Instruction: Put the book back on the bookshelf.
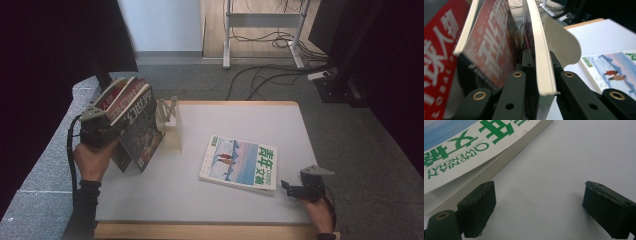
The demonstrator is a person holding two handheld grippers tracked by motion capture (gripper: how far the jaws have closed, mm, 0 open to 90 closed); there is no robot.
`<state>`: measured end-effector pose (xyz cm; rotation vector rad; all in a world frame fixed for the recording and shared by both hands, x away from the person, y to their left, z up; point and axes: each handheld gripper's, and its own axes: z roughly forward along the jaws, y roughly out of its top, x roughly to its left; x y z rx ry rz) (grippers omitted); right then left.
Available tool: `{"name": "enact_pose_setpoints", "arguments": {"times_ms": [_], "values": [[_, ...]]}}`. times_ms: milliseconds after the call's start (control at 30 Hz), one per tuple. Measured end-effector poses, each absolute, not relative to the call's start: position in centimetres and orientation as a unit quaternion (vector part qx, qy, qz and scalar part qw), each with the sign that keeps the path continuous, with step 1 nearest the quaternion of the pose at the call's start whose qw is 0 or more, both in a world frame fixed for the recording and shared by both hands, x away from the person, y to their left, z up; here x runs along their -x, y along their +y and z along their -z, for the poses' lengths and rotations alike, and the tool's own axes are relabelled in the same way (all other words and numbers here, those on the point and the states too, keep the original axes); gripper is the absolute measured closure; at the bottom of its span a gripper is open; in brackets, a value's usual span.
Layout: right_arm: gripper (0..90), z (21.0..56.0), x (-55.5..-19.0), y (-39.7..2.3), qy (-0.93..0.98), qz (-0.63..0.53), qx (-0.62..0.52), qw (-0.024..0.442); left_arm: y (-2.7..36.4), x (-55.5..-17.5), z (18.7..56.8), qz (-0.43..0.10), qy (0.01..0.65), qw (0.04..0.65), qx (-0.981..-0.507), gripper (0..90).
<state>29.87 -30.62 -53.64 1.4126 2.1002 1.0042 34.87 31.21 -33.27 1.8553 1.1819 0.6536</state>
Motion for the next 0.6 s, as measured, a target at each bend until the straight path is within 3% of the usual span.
{"name": "enact_pose_setpoints", "arguments": {"times_ms": [300,600], "values": [[9.6,53.7,-29.9,-30.2,0.763,-0.345,-0.502,0.216,31.3,-33.8,33.7,-0.261,0.462,0.411,-0.741,68.5],[9.6,53.7,-29.9,-30.2,0.763,-0.345,-0.503,0.215,31.8,-32.4,36.3,-0.237,0.474,0.407,-0.744,69.8]]}}
